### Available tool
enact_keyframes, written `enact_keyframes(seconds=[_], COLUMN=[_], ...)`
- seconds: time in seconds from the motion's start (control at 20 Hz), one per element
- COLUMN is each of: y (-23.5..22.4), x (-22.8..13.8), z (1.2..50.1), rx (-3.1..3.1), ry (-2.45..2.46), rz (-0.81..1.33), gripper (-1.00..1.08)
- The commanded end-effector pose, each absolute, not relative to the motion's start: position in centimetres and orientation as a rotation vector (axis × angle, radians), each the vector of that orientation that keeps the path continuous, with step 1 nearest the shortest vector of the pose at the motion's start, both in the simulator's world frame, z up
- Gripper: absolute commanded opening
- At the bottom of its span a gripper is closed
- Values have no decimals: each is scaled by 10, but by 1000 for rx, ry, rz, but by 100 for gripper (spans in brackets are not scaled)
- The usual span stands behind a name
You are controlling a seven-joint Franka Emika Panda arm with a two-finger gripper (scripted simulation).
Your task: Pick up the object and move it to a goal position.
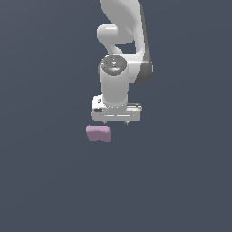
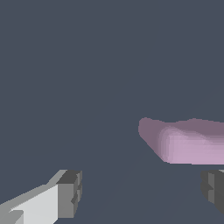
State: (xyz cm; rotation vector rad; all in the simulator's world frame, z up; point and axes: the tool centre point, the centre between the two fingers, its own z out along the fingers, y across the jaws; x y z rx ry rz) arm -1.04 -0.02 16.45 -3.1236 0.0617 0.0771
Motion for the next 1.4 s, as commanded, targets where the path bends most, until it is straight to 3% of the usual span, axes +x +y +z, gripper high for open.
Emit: enact_keyframes(seconds=[0.0,1.35], y=[0,-3], x=[-10,-1], z=[164,177], rx=[-3124,-3139], ry=[62,-180], rz=[77,11], gripper=[100,100])
